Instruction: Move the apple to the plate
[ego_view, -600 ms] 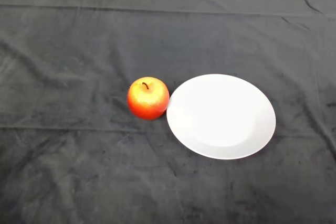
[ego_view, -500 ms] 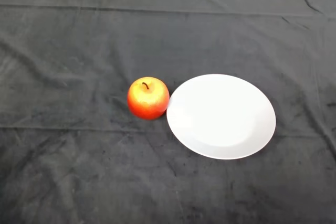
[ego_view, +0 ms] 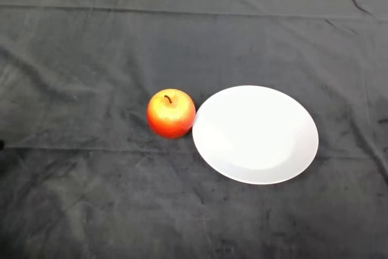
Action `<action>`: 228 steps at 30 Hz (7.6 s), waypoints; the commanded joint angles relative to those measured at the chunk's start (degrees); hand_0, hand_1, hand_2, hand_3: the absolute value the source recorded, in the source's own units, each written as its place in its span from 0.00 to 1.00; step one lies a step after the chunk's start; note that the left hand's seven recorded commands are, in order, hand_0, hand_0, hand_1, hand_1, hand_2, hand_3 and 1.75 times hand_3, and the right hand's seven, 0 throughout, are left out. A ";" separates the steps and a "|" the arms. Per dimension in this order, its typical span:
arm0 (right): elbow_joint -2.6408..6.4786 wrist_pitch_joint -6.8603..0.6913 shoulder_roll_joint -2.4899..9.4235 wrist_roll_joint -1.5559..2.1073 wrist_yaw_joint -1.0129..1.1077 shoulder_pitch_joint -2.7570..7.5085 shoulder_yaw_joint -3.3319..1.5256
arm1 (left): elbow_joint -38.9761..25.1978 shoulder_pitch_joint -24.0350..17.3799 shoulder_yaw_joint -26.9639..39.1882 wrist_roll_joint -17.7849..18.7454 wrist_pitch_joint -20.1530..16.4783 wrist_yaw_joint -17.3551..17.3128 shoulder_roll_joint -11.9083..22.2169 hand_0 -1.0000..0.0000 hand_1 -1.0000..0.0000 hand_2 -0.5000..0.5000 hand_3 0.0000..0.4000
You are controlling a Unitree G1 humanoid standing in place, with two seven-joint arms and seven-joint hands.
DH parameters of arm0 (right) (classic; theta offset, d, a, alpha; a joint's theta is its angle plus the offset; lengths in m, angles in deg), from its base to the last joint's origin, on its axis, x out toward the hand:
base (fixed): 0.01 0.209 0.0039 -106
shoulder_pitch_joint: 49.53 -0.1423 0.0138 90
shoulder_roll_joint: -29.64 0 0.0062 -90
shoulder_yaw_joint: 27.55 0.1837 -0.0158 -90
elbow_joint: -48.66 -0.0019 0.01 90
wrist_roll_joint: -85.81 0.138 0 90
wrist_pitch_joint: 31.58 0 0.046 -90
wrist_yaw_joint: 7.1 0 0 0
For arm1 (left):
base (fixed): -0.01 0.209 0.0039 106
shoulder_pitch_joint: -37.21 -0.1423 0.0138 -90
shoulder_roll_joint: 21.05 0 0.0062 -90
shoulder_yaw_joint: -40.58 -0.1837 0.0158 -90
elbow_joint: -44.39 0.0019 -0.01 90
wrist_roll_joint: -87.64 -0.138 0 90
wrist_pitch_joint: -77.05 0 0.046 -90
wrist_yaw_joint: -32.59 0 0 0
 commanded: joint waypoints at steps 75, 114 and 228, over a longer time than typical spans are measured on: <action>-1.54 -0.04 -1.65 1.58 -0.82 -2.13 0.78 | -0.67 18.77 -48.77 -16.05 -11.30 12.43 -16.43 0.00 0.00 0.50 1.00; -1.69 0.04 -1.56 1.54 -0.84 -2.07 0.70 | -29.89 16.30 -61.96 -24.21 -19.29 25.82 -15.69 0.00 0.00 0.50 1.00; -0.73 0.01 -1.98 1.56 -0.47 -2.42 0.84 | -6.86 -8.03 0.82 27.48 2.68 9.94 28.87 1.00 1.00 0.50 0.00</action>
